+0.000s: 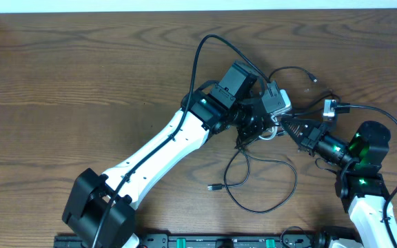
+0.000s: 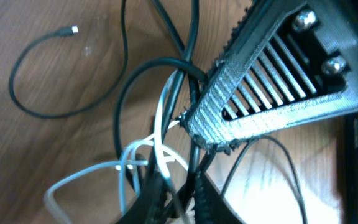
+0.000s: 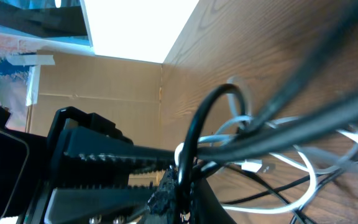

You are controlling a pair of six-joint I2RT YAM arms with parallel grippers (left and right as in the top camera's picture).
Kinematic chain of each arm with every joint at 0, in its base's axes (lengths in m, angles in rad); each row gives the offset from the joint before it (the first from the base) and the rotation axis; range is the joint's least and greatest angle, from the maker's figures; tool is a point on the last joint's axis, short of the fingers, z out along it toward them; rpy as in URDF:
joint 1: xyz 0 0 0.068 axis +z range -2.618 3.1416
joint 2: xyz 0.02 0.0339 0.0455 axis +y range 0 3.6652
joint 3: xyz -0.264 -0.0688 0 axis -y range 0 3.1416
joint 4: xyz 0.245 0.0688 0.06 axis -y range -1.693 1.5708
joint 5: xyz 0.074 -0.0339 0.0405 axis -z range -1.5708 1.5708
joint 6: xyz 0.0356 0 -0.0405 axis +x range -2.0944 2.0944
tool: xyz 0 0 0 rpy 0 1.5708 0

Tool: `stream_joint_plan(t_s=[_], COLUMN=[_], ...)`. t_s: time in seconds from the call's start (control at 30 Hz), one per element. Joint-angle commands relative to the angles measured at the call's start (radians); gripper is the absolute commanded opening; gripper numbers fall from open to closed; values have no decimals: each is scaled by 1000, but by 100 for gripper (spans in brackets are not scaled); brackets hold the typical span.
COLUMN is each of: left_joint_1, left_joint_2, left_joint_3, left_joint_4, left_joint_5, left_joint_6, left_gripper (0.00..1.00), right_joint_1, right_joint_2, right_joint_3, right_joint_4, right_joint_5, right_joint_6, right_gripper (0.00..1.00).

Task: Untangle cables
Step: 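Hold the cables with both grippers and pull the right gripper rightward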

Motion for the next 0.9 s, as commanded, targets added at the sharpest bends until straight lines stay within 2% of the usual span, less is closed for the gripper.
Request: stream_joint_plan(t_s=[0.0, 0.33, 0.4, 0.57, 0.8, 0.87], left_joint_1=[7, 7, 7, 7, 8, 8], left_joint_2=[-2, -2, -2, -2, -3, -4], left_joint_3=[10, 10, 10, 10, 10, 10], left_joint_4=[2, 2, 2, 6, 19, 40], left_joint_5=[-6, -6, -6, -15, -180, -284], left_joint_6=[2, 2, 2, 2, -14, -81], left_gripper=[8, 8, 13, 8, 8, 7], right_joint_1=[8, 8, 8, 8, 8, 7], right_joint_2=[0, 0, 0, 0, 0, 0], right_joint_3=[1, 1, 1, 1, 1, 1], right_joint_4=[6, 6, 5, 6, -10, -37], right_joint_5=[-34, -33, -34, -33, -18, 7], right_joint_6=[-23, -35, -42, -42, -76, -87], right_gripper=[1, 1, 1, 1, 1, 1])
